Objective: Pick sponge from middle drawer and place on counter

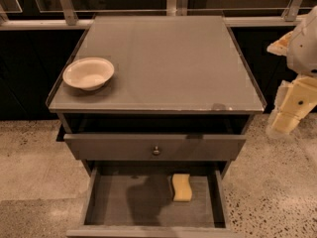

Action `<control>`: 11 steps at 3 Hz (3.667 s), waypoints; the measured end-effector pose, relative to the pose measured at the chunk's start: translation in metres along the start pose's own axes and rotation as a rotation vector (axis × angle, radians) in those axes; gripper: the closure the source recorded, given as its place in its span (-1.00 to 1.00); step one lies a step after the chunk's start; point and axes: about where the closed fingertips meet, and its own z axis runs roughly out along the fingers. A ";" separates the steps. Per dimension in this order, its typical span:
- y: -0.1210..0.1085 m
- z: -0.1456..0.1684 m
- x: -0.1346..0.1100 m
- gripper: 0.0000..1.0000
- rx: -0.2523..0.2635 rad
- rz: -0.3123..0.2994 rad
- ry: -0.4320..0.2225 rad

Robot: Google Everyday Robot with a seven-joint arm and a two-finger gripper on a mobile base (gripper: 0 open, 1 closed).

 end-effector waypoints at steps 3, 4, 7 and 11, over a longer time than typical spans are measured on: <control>0.051 0.099 0.072 -1.00 0.065 0.481 -0.094; 0.048 0.101 0.071 -1.00 0.075 0.494 -0.101; 0.114 0.210 0.069 -1.00 -0.035 0.783 -0.278; 0.182 0.307 0.056 -1.00 -0.141 0.906 -0.239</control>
Offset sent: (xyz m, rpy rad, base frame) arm -0.0178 -0.0524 -0.1407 0.3497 -0.2370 -0.6171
